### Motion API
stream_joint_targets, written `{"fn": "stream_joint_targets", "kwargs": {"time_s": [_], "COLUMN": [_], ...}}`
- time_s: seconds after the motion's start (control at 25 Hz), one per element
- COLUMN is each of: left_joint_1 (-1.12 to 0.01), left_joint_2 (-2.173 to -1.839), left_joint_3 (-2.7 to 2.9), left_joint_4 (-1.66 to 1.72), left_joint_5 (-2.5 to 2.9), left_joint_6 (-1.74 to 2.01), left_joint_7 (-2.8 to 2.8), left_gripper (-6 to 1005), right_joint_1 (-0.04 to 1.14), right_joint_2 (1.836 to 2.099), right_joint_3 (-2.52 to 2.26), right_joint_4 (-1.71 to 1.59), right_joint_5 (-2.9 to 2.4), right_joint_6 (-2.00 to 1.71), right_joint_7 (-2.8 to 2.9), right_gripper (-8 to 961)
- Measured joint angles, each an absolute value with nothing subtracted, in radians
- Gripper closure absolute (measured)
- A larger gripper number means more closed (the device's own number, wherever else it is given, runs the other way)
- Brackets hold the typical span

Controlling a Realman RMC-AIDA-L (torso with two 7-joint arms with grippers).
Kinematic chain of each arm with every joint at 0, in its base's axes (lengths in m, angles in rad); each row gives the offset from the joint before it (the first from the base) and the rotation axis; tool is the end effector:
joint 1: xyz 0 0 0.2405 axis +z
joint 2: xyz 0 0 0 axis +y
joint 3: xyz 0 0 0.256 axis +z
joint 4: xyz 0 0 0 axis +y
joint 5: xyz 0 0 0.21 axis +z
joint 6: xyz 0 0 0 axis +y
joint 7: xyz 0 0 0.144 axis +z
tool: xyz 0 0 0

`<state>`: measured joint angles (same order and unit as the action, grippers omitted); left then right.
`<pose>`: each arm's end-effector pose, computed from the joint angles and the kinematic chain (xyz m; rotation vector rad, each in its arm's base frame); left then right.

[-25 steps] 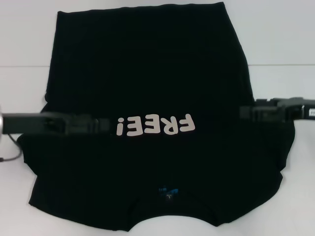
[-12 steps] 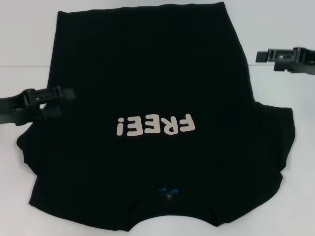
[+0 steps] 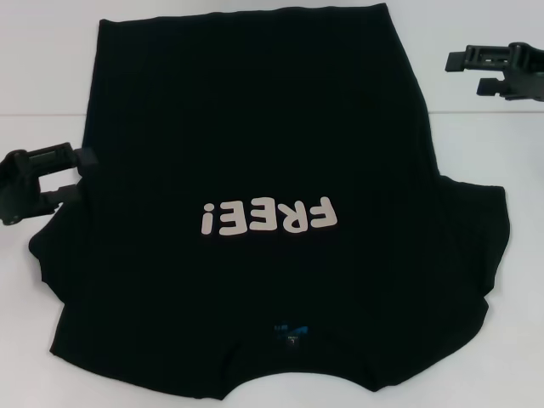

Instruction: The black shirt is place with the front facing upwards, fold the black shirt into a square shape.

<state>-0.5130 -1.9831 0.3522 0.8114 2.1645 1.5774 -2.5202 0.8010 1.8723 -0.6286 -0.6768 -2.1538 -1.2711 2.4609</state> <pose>-0.3118 0.3423 0.1018 -1.8706 -1.9601 -0.9207 0.2265 0.4509 0.1040 -2.1054 1.5646 0.6806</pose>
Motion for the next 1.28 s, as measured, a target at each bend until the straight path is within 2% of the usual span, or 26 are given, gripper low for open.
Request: {"fn": "stream_joint_targets", "kwargs": {"time_s": [0.2, 0.52, 0.76, 1.28], "left_joint_1": [-0.498, -0.48, -0.469, -0.459], "left_joint_2": [-1.983, -1.988, -1.984, -1.985], "left_joint_3": [0.331, 0.31, 0.277, 0.259], "left_joint_4": [0.8, 0.761, 0.767, 0.763], "left_joint_5": [2.192, 2.289, 2.305, 2.382], "left_joint_6": [1.569, 1.478, 1.478, 1.414], "left_joint_7": [-2.516, -2.512, -2.512, -2.506], "left_gripper": [206, 439, 562, 561], "right_joint_1": [0.811, 0.813, 0.814, 0.815], "right_joint_2": [1.865, 1.864, 1.863, 1.864], "right_joint_3": [-0.629, -0.629, -0.63, -0.631], "right_joint_4": [-0.677, -0.676, -0.675, -0.675], "right_joint_5": [-2.154, -2.154, -2.154, -2.153], "right_joint_6": [-1.275, -1.276, -1.276, -1.276], "right_joint_7": [2.466, 2.471, 2.479, 2.48], "right_gripper": [10, 11, 10, 9]}}
